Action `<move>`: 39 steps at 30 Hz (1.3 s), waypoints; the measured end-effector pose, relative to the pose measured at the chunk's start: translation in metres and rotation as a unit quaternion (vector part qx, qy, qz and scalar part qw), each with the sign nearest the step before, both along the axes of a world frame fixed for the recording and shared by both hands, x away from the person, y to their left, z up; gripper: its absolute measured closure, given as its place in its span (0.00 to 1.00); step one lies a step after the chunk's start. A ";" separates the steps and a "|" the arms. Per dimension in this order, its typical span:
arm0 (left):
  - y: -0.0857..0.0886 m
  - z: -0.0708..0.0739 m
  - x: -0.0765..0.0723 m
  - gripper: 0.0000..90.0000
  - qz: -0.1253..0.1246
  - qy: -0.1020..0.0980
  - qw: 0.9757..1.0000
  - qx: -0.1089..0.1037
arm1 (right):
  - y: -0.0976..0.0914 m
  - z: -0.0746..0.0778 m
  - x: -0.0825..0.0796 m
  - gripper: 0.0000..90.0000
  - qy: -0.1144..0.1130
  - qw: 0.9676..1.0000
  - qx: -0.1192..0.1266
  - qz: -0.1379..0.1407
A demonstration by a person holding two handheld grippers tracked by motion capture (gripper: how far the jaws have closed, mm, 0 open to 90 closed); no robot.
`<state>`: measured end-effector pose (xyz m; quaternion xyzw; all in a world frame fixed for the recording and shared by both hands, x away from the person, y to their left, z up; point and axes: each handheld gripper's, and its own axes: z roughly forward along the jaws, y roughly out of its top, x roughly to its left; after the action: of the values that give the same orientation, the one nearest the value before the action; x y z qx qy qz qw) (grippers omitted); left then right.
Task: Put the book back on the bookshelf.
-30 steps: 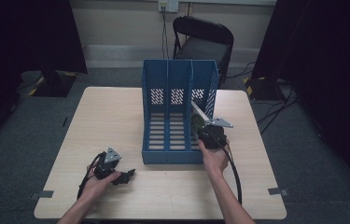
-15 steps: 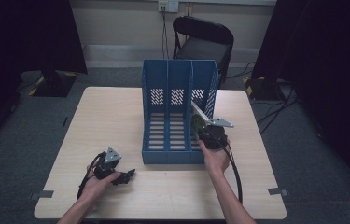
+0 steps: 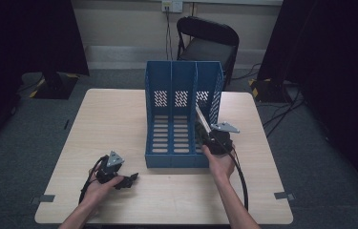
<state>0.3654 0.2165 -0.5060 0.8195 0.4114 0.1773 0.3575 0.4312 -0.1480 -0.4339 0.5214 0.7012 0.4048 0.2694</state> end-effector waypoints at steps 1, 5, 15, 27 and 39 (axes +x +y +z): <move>0.000 0.000 0.000 0.12 0.000 0.000 1.000 0.000 | 0.000 -0.002 -0.001 0.76 -0.002 1.000 0.002 -0.001; 0.000 0.000 0.000 0.12 0.000 0.000 1.000 0.000 | -0.002 -0.005 -0.006 0.75 -0.010 1.000 0.011 -0.003; 0.000 0.000 0.000 0.12 -0.001 0.000 1.000 0.000 | 0.000 -0.002 -0.019 0.74 -0.063 0.998 0.022 -0.011; 0.000 0.000 0.000 0.12 -0.001 0.000 1.000 -0.001 | -0.002 -0.009 -0.010 0.76 -0.044 0.998 0.032 -0.012; 0.000 0.000 0.000 0.12 -0.001 0.000 1.000 -0.001 | 0.002 -0.005 0.000 0.83 -0.020 1.000 0.009 -0.008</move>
<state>0.3652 0.2163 -0.5061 0.8194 0.4111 0.1769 0.3582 0.4315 -0.1457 -0.4390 0.5214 0.6880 0.4188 0.2819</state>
